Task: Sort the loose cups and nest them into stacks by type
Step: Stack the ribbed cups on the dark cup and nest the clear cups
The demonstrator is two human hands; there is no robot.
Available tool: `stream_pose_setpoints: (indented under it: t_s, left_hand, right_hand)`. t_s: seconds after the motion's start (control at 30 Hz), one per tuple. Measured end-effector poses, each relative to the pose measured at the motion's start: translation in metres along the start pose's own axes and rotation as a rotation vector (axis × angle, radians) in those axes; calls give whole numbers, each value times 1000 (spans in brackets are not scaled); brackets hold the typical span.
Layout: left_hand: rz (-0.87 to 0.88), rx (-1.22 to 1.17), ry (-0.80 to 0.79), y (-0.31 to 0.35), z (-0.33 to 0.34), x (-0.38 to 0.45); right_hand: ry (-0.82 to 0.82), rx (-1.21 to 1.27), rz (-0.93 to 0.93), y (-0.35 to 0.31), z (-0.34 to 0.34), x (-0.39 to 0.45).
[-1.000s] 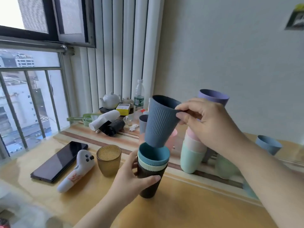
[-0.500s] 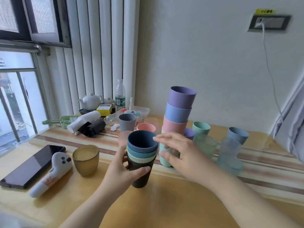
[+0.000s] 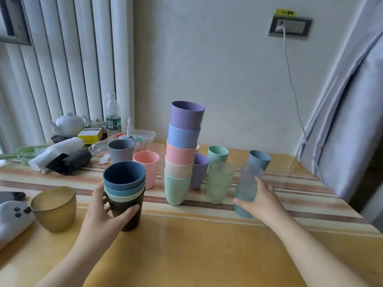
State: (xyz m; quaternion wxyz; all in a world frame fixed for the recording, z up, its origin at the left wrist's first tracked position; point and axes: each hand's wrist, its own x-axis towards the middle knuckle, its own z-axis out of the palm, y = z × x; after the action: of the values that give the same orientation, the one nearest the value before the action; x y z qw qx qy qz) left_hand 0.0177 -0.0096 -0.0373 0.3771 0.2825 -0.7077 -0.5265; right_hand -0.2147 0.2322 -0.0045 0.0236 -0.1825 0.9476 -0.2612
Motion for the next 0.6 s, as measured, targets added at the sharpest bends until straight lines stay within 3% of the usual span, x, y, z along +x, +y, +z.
stream_pose_setpoints:
  t_s: [0.13,0.2,0.27,0.33,0.47,0.6]
  left_hand:
    - [155,245,172,6,-4,-7]
    - [435,375,275,18,-4,-14]
    - [713,441,256,34,1,-22]
    - [855,438,98,44,16,-28]
    - [809,499,-290,41,65,-33]
    - [575,402,-422,26,114,-28]
  right_hand:
    - [21,116,-8,7,11,8]
    - [77,163,-18,8,9,9]
    - [170,213,-49,4,-2,8]
    - [270,249,-114,-6,-19,7]
    - [386,360,-219,-37,-54,11]
    - [269,399,-270,-65,-59,24]
